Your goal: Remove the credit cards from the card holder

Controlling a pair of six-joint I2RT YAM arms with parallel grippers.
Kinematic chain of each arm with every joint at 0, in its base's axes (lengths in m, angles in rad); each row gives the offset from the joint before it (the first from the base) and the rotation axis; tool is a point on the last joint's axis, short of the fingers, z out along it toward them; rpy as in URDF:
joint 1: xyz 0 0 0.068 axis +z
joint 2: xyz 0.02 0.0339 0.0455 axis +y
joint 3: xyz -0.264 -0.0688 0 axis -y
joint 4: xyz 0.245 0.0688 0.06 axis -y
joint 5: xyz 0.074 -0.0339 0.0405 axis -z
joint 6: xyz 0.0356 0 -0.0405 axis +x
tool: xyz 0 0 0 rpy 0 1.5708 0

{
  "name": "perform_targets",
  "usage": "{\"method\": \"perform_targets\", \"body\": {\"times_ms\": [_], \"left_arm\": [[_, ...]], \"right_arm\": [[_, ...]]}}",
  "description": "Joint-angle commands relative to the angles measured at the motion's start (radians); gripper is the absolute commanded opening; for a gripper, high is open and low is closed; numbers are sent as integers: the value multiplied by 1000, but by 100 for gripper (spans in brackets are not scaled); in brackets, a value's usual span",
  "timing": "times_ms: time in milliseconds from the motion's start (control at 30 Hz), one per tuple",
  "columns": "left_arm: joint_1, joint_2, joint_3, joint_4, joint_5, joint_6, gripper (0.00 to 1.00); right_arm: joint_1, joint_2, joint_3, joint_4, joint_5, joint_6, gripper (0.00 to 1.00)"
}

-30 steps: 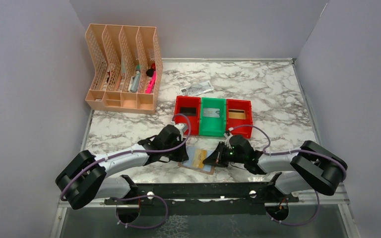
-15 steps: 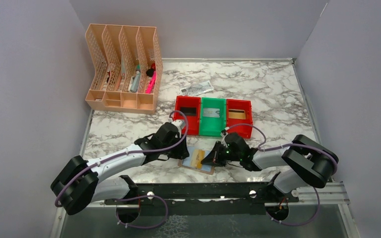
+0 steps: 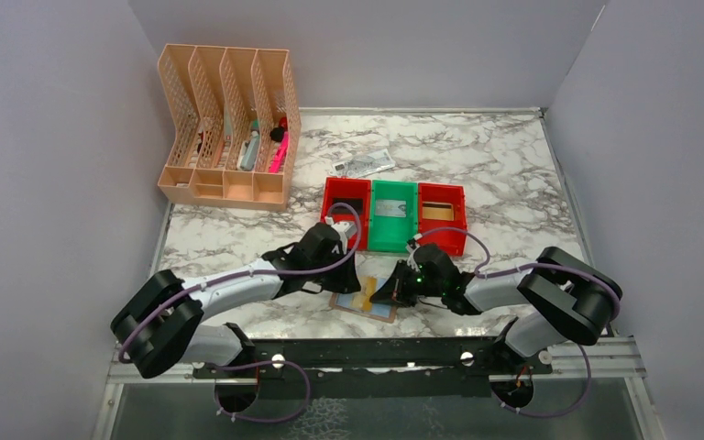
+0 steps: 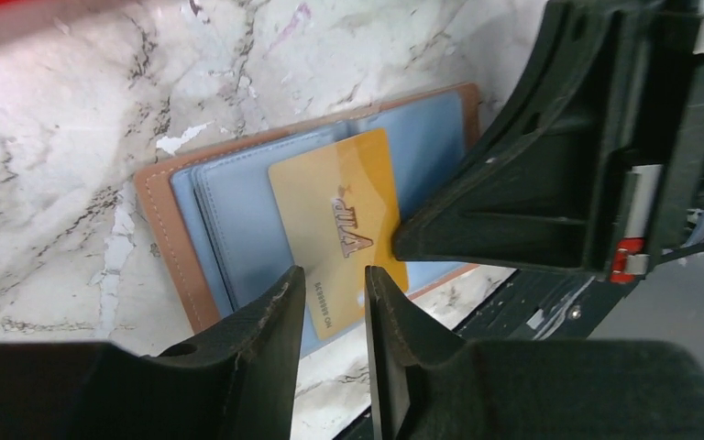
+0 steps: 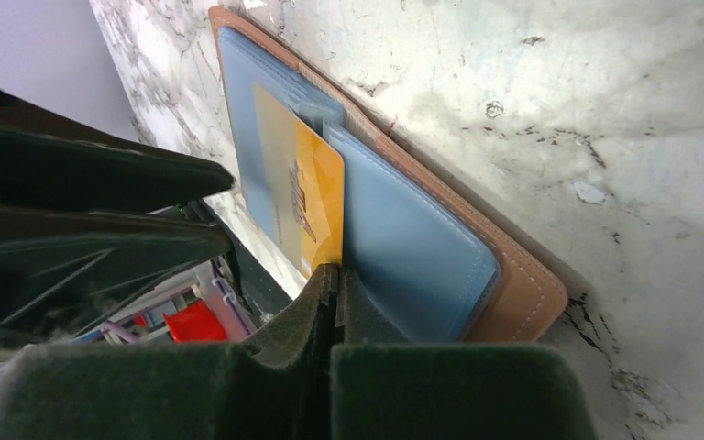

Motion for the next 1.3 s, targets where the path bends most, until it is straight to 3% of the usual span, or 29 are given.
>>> {"method": "perform_targets", "body": {"times_ms": [0,133,367,500,633,800,1000,1100,1267], "left_arm": [[-14,54,-7,37,23,-19,32],[-17,73,-22,8,-25,-24,23],[-19,65,-49,-30,-64,-15,19],[-19,80,-44,-42,-67,0,17],[-20,84,-41,-46,-74,2,16],[-21,83,-42,-46,-74,5,16],[-21,86,-38,-47,-75,6,16],[-22,87,-34,-49,-78,9,16],[-22,77,-33,-55,-86,12,16]], "right_arm": [[-8,18,-8,34,-21,-6,1],[-10,34,-8,51,-29,3,1],[-12,16,-6,12,7,29,8],[-12,0,-43,69,50,74,24],[-12,34,-23,95,29,75,29],[-12,91,-32,192,10,103,26],[-12,109,-34,240,-12,100,10],[-12,87,-32,211,1,91,4],[-12,4,-43,97,52,68,1]]}}
